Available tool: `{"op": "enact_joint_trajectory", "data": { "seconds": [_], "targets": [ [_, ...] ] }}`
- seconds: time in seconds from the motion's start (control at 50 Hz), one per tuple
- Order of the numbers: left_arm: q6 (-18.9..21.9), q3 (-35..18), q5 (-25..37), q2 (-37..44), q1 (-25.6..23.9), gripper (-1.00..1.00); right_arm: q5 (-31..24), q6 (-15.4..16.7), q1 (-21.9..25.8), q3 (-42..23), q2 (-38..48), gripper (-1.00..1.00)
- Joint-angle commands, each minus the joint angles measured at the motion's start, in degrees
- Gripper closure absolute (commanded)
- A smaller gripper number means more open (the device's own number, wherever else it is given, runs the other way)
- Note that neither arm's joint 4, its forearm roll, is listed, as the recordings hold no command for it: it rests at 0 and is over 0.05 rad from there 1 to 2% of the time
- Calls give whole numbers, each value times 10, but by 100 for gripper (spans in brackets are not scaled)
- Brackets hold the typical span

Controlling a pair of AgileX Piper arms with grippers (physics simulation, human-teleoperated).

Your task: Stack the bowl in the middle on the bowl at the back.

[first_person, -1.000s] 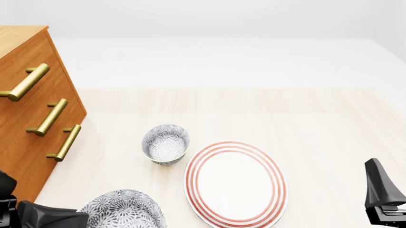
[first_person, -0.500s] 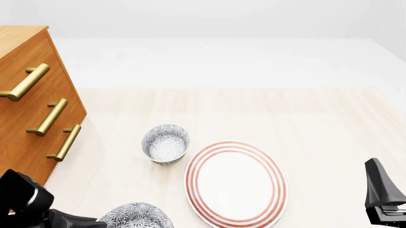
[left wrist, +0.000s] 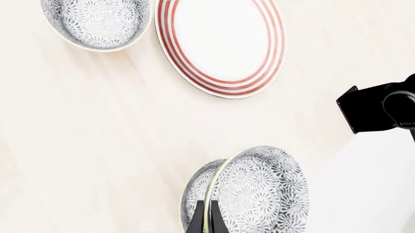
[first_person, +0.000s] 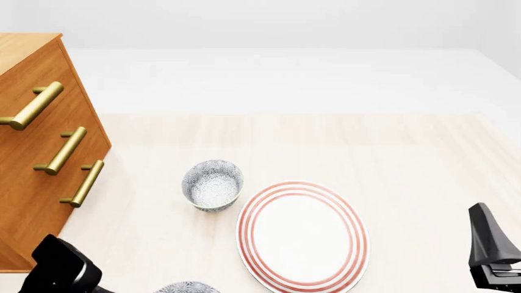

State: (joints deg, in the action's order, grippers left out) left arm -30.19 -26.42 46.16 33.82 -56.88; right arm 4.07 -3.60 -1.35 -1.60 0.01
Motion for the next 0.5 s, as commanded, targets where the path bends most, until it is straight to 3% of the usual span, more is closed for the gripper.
{"op": "enact_joint_trajectory", "data": {
  "seconds": [0.02,0.06,0.08,0.5],
  "targets": [
    [2,4,-12,6,-16,100,0,-1,0,0,0,-100],
    [1,4,-10,5,-15,100,0,0,0,0,0,-100],
    [0,5,-12,7,-17,-100,0,0,0,0,0,-100],
    [6,-2,-14,13,-23,-100,1,0,1,0,0,-100]
  ]
}}
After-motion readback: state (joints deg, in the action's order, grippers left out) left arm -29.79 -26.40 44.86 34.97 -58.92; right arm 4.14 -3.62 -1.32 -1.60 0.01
